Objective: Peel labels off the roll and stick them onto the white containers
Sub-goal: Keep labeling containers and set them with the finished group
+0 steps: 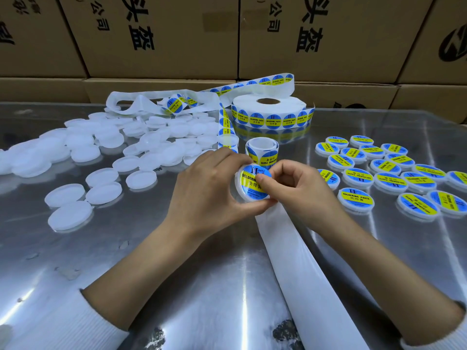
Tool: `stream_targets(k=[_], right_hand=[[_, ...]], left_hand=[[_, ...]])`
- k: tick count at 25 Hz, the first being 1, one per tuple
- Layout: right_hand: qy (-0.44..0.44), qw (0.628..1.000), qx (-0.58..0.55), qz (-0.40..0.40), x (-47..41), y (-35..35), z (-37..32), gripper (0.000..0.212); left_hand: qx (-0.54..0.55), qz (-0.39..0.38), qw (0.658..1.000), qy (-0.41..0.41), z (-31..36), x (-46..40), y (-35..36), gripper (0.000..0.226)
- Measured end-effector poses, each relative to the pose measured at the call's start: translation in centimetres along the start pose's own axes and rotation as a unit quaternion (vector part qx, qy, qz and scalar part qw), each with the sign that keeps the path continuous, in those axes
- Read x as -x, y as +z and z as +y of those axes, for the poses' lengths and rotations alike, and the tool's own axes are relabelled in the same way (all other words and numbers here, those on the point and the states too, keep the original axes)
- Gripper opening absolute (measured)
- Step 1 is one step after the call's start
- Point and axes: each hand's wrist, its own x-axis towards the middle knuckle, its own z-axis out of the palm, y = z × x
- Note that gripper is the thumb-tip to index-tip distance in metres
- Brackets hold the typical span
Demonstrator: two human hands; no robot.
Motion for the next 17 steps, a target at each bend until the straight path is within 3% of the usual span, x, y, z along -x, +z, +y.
stream_targets(k=[4, 8, 11, 14, 17], right_hand=[[-0.007, 0.993, 0.116, -0.001, 0.1, -0.6, 0.1, 0.021], [0.014, 0.970, 0.238, 0.043, 0.0, -1.8, -0.6, 0.061], [0.022, 0.994, 0.099, -0.034, 0.1, -1.3, -1.3, 0.055], [0.073, 0.988, -0.030, -0.132, 0.8, -0.2, -1.7, 0.044], [0.106, 0.988, -0.003, -0.109, 0.9, 0.0, -1.7, 0.055]], left_hand=[[-0.007, -0.003, 1.000, 0.004, -0.2, 0.1, 0.0, 0.053], [0.006, 0.007, 1.000, 0.009, 0.0, 0.1, 0.0, 0.055], [0.048, 0.021, 0.998, 0.022, 0.3, 0.1, -0.1, 0.055], [0.088, 0.012, 0.995, 0.038, 0.5, 0.3, 0.2, 0.059], [0.143, -0.057, 0.988, 0.025, 0.6, 0.6, 0.6, 0.076]])
